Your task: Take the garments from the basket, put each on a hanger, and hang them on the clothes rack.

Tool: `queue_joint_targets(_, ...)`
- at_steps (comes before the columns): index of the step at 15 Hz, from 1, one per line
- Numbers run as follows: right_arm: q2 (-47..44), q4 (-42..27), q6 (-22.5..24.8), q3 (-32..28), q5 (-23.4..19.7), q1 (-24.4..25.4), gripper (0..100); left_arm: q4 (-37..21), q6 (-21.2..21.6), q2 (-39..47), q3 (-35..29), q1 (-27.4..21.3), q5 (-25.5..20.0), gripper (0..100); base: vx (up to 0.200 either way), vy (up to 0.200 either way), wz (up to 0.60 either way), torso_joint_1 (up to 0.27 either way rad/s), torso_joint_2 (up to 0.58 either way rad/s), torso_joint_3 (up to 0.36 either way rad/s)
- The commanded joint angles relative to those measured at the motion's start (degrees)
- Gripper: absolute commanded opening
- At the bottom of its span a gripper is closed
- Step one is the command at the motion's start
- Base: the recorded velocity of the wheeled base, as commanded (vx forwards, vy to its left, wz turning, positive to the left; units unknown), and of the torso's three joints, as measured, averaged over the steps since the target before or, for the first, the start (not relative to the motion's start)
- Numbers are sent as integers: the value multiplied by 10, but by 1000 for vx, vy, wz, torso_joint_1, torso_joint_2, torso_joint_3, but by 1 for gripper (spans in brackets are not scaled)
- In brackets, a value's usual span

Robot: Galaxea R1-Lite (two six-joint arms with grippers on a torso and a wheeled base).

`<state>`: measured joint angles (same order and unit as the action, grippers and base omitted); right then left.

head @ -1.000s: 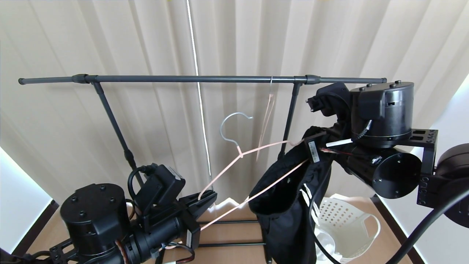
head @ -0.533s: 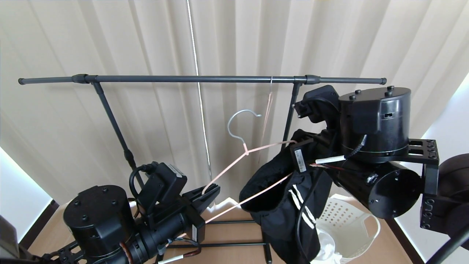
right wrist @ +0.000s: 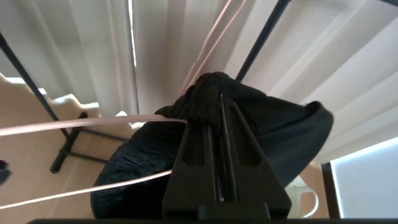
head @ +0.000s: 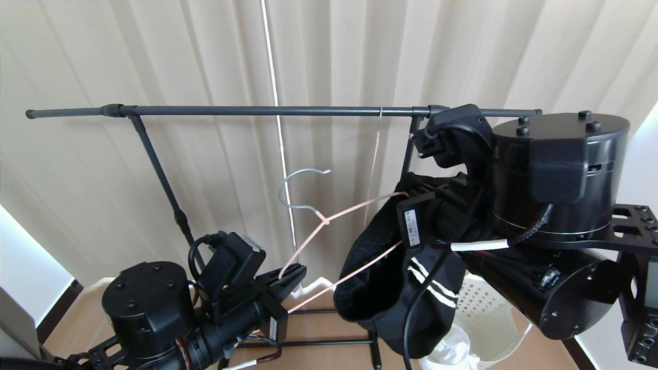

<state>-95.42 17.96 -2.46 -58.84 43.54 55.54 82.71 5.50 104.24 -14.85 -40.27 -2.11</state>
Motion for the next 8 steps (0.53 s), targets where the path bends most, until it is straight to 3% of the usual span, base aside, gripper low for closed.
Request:
queue_joint_targets(1,-5,-4,0,-1,-7,0,0,7,0,-1,-1,0,-4,0,0,0,0,0,0,0)
queue_joint_targets(6,9,-4,4,-6,-6,-67,0,22,2,-4,9,20,-4,0,0,0,0,0,0,0)
queue_joint_targets(8,10,-4,4,-7,-6,-69,0,32,3,-4,11,20,-4,0,0,0,0,0,0,0)
